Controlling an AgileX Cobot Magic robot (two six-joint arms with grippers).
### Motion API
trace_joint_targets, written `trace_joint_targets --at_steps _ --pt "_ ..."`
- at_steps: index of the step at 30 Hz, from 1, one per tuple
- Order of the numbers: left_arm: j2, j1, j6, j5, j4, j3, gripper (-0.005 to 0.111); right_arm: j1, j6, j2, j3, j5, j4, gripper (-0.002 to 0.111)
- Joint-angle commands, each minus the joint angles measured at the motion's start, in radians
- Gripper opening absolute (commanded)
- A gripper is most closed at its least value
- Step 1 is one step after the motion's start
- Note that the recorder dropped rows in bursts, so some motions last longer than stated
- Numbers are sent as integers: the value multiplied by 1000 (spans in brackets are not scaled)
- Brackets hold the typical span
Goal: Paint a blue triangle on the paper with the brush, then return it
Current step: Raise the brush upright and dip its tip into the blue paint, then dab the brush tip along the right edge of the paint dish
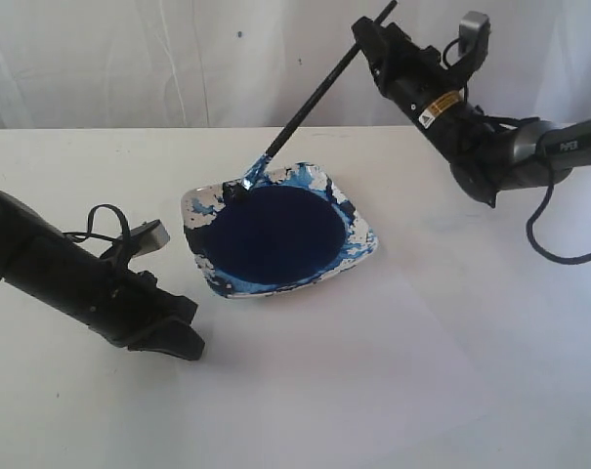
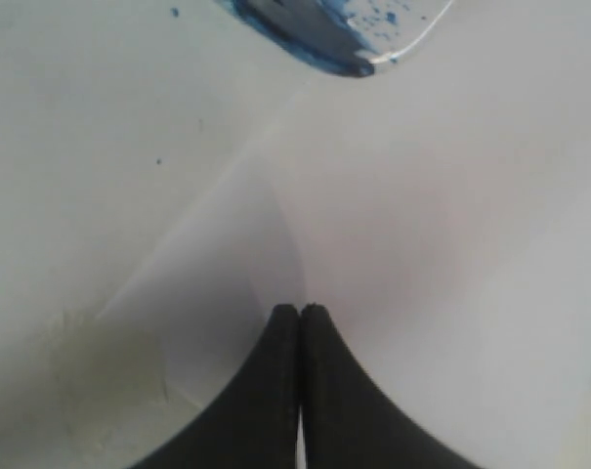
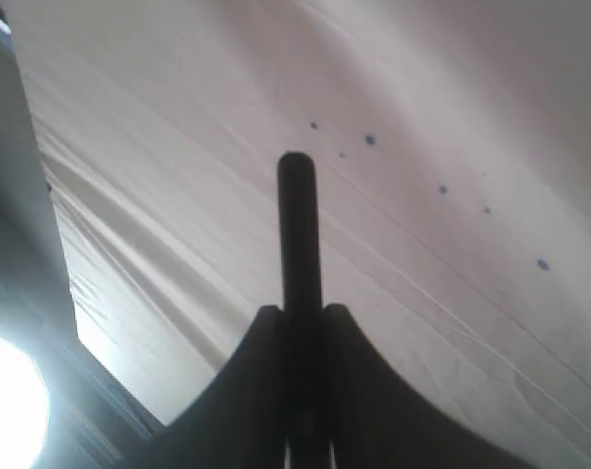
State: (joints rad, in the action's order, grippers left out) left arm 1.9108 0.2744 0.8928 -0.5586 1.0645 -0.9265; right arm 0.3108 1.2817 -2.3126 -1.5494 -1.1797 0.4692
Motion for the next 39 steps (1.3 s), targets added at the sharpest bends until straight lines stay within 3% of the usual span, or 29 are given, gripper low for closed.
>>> trace_joint_targets --at_steps 1,16,19,21,26,39 --pt "6 5 4 17 -42 9 0 -4 -63 75 9 45 66 0" --pt "6 5 4 17 -42 9 0 30 -348 362 243 143 61 0" --pt "6 5 4 17 -42 9 0 78 -528 362 266 316 -112 0" --pt "6 5 4 17 -42 9 0 97 -650 362 274 325 -184 0" --pt "6 5 4 17 -42 9 0 99 -704 362 274 427 -419 0" --pt "6 5 4 17 -42 9 0 72 -834 383 270 649 -571 0"
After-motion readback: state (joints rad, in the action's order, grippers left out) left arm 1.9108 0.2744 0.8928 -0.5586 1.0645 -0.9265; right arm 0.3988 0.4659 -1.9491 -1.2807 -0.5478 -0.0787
